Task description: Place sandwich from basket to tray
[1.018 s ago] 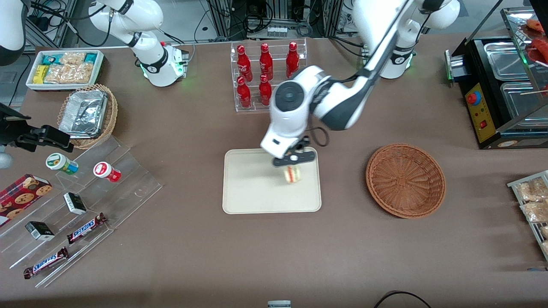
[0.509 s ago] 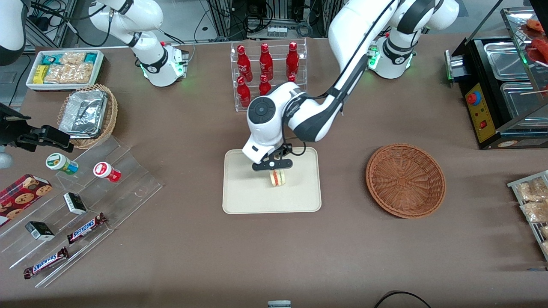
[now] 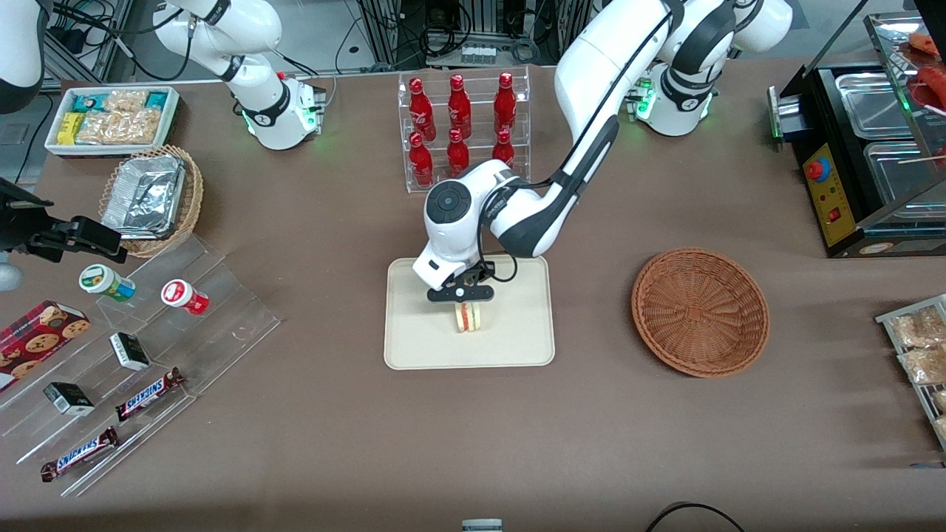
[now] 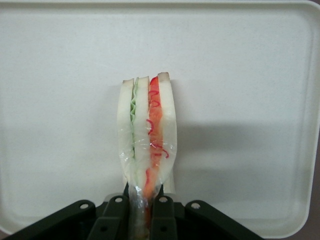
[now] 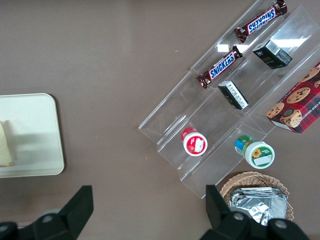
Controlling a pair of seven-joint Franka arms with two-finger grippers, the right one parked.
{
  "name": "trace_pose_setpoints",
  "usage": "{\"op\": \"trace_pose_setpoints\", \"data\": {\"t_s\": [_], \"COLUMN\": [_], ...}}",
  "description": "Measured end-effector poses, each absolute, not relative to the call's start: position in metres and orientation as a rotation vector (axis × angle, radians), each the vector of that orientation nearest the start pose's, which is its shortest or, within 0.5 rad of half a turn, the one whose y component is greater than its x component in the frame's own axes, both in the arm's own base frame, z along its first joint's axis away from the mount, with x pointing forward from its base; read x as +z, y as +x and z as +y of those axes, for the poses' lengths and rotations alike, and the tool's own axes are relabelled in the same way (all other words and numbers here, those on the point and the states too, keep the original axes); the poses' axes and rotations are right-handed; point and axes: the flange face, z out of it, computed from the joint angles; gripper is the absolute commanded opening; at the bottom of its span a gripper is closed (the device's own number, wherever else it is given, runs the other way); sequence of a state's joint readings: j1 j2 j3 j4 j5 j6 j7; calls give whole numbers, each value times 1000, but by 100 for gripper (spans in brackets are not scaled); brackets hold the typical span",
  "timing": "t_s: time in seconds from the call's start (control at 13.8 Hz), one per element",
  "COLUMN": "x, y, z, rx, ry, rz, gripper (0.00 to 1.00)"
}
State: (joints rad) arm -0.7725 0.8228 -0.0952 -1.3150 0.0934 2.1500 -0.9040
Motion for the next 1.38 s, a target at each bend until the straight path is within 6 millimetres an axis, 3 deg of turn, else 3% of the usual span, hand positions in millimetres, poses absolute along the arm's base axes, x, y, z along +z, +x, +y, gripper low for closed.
{"op": "trace_pose_setpoints", "data": {"t_s": [0.07,0.15,0.22,0.51,0.73,0.95,1.16,1.38], "x": [244,242,241,244,269,331,414,476], "y": [498,497,497,501,511,528,546,552], "z": [-557,-557,-557,-557,-556,-532,-478,-422], "rx": [-35,-37,-37,-52,-92,-77,-24,22], "ry": [-3155,-3157,-3157,-3160,-3176,-3148,-3113,-3046], "rz": [-13,-9,-6,-5,-27,-159,-290,-395], "gripper": [59,93,99,99,99,99,99,99]}}
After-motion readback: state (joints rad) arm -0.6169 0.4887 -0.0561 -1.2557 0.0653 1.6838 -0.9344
